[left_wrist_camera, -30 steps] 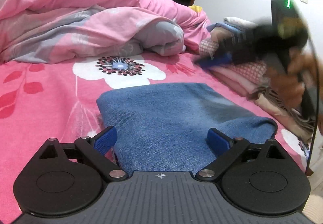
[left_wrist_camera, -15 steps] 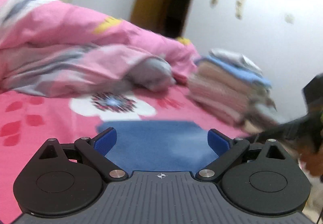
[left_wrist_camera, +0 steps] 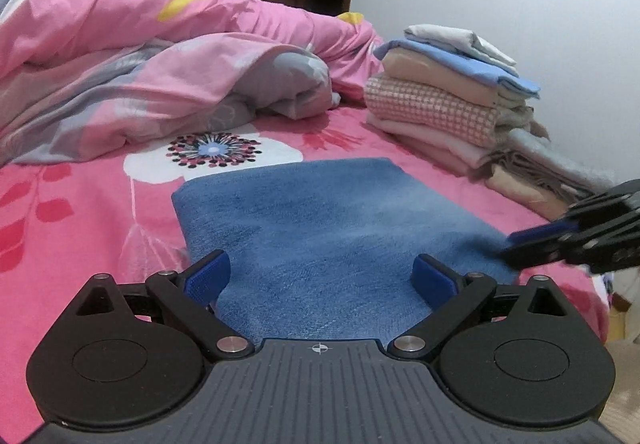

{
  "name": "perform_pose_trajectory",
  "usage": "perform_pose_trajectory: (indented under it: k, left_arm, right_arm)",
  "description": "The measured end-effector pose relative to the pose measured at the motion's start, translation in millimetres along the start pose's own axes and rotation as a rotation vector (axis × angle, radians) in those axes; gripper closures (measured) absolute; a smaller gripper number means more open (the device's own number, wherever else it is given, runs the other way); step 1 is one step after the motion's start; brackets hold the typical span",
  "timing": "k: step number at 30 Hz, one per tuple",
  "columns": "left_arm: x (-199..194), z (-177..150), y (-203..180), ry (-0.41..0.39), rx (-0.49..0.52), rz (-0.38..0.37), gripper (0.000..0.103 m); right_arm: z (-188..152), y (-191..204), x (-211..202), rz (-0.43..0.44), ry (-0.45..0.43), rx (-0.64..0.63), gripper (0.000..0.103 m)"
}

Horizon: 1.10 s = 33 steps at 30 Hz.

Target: Fold clothes

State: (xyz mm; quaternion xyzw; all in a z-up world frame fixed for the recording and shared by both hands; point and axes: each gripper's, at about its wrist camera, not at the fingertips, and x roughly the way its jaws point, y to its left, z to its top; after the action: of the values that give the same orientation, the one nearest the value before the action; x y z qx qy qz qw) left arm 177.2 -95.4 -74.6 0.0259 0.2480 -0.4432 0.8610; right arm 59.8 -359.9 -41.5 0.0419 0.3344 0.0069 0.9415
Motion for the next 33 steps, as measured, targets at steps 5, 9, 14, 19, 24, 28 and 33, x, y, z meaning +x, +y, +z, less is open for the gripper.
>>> perform_pose_trajectory:
  k: [5, 9, 14, 19, 24, 28, 33]
  left_arm:
    - [-0.6, 0.5, 0.8, 0.001, -0.006, -0.002, 0.004]
    - [-0.9, 1.3, 2.8, 0.003, -0.013, -0.007, 0.004]
    - [-1.1, 1.6, 3.4, 0.005, -0.014, -0.01, 0.004]
    - [-1.2, 1.8, 3.1, 0.005, -0.014, -0.009, 0.004]
    - [-1.2, 1.6, 3.8, 0.005, -0.015, -0.008, 0.004]
    - [-1.8, 2.1, 4.9, 0.004, -0.018, -0.008, 0.004]
    - [-2.1, 2.7, 6.1, 0.002, -0.021, -0.003, 0.004]
  right_arm:
    - [11.2, 18.7, -20.2, 0.041, -0.121, -0.081, 0.082]
    - [4.0, 34.0, -8.7, 0.072, -0.067, -0.13, 0.082]
    - [-7.5, 39.1, -4.5, 0.029, -0.038, -0.184, 0.075]
    - [-10.7, 39.1, 0.3, -0.007, -0.026, -0.257, 0.071]
    - [-10.8, 32.4, 15.5, 0.022, 0.014, -0.219, 0.097]
    - [-11.2, 29.1, 7.3, 0.049, 0.03, -0.211, 0.103]
    - [-20.5, 27.3, 5.1, 0.069, 0.072, -0.214, 0.103]
